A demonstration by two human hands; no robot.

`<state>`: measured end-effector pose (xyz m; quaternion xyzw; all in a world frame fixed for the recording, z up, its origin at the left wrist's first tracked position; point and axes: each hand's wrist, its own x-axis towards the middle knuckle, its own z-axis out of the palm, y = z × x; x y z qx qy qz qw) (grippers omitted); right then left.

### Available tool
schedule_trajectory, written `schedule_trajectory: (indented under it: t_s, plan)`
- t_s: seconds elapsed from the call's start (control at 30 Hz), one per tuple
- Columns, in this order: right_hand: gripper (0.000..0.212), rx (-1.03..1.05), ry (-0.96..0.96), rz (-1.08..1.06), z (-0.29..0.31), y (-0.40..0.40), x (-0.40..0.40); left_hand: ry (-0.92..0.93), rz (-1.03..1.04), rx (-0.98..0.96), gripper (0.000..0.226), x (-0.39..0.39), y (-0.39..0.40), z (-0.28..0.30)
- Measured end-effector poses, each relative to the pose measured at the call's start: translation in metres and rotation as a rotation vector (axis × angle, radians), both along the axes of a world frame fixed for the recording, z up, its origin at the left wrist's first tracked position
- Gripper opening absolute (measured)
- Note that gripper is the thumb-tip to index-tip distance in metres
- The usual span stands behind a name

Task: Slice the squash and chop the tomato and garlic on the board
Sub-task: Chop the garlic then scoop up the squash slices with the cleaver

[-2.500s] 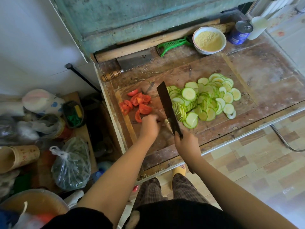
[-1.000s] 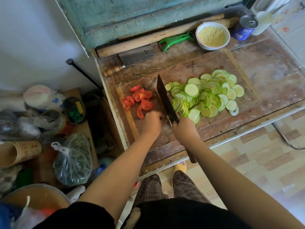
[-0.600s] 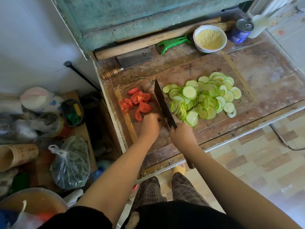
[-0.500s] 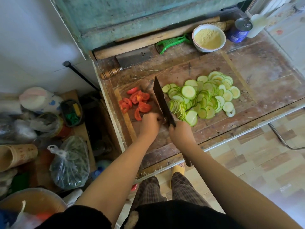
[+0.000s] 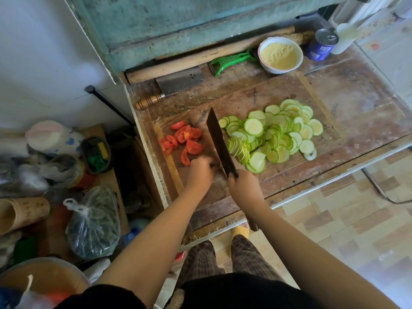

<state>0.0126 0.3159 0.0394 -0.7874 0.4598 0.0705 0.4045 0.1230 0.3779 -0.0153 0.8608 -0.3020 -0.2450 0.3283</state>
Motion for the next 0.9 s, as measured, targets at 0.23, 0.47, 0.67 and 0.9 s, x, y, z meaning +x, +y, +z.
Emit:
schedule_trajectory:
  t_s: [0.23,0.47,0.67,0.9]
  plan:
    - [0.021,-0.03,-0.013,-0.008,-0.003,0.014,-0.023,0.03,0.004,-0.036,0.02,0.003,-0.001,-0.002]
    - [0.016,0.034,0.0,-0.011,0.001,-0.002,0.006,0.0,-0.004,-0.043,0.012,0.005,-0.001,0.0]
    - [0.023,-0.013,-0.031,-0.036,-0.001,0.014,-0.027,0.062,0.038,-0.058,0.012,0.006,0.001,-0.001]
    - [0.013,0.039,0.049,0.018,0.001,-0.003,0.011,0.025,0.046,-0.059,0.012,0.003,0.0,0.002]
